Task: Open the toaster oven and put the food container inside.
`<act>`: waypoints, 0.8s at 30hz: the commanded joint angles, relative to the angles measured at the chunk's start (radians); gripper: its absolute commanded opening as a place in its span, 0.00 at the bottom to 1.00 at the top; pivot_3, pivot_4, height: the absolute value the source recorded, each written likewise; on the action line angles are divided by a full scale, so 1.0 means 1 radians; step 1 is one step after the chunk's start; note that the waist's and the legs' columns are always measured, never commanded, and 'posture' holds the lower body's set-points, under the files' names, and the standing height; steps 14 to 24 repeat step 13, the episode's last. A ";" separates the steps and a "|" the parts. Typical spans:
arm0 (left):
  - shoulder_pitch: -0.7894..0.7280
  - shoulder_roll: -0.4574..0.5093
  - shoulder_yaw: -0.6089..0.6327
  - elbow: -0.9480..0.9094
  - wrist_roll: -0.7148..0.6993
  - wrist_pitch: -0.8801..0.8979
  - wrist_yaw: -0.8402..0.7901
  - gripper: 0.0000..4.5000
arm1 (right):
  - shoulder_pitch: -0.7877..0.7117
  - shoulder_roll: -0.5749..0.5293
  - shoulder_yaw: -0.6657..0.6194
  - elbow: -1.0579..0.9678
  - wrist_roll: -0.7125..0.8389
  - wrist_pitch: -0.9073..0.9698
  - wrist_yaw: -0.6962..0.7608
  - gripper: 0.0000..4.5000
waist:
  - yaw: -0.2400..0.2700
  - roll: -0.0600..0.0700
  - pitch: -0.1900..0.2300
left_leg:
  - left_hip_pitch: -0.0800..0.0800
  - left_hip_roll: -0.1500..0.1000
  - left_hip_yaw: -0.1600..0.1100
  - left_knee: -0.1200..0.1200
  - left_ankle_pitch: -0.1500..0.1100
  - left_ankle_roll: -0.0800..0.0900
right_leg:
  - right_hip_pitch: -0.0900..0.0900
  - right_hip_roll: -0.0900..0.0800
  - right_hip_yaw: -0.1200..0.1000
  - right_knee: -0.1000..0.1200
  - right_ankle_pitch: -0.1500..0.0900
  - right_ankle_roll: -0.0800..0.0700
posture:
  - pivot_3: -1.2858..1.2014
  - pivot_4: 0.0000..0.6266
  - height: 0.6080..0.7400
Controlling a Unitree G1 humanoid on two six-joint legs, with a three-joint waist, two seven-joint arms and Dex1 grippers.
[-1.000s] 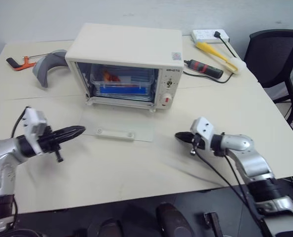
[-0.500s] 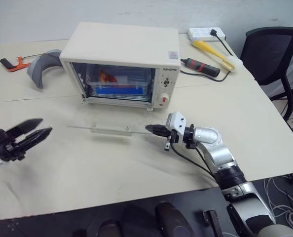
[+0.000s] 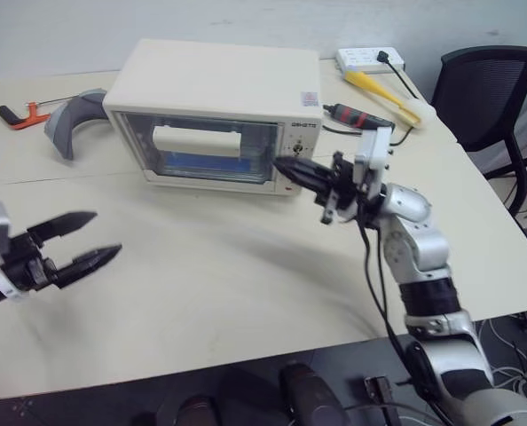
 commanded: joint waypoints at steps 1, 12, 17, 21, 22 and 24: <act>0.073 -0.015 -0.021 0.057 0.156 -0.233 -0.025 1.00 | 0.138 -0.127 -0.001 -0.072 -0.057 -0.105 0.134 0.27 | 0.001 0.000 0.000 | -0.001 -0.001 0.002 0.000 0.000 0.000 | 0.000 -0.001 0.000 -0.001 0.000 0.000 | 0.52 0.24 1.00; 0.276 -0.130 0.018 -0.047 0.144 -0.351 -0.011 1.00 | 0.372 -0.204 -0.069 -0.018 -0.075 -0.383 0.223 0.99 | 0.023 0.000 0.000 | 0.010 0.001 0.004 -0.001 -0.001 0.001 | 0.014 0.003 0.006 -0.005 0.003 0.003 | 0.52 0.24 1.00; 0.287 -0.136 0.022 -0.058 0.138 -0.347 -0.008 1.00 | 0.375 -0.200 -0.071 -0.023 -0.070 -0.383 0.216 0.99 | 0.023 0.000 0.000 | 0.011 0.001 0.004 -0.002 -0.002 0.001 | 0.015 0.003 0.006 -0.006 0.003 0.003 | 0.52 0.24 1.00; 0.287 -0.136 0.022 -0.058 0.138 -0.347 -0.008 1.00 | 0.375 -0.200 -0.071 -0.023 -0.070 -0.383 0.216 0.99 | 0.023 0.000 0.000 | 0.011 0.001 0.004 -0.002 -0.002 0.001 | 0.015 0.003 0.006 -0.006 0.003 0.003 | 0.52 0.24 1.00; 0.287 -0.136 0.022 -0.058 0.138 -0.347 -0.008 1.00 | 0.375 -0.200 -0.071 -0.023 -0.070 -0.383 0.216 0.99 | 0.023 0.000 0.000 | 0.011 0.001 0.004 -0.002 -0.002 0.001 | 0.015 0.003 0.006 -0.006 0.003 0.003 | 0.52 0.24 1.00; 0.287 -0.136 0.022 -0.058 0.138 -0.347 -0.008 1.00 | 0.375 -0.200 -0.071 -0.023 -0.070 -0.383 0.216 0.99 | 0.023 0.000 0.000 | 0.011 0.001 0.004 -0.002 -0.002 0.001 | 0.015 0.003 0.006 -0.006 0.003 0.003 | 0.52 0.24 1.00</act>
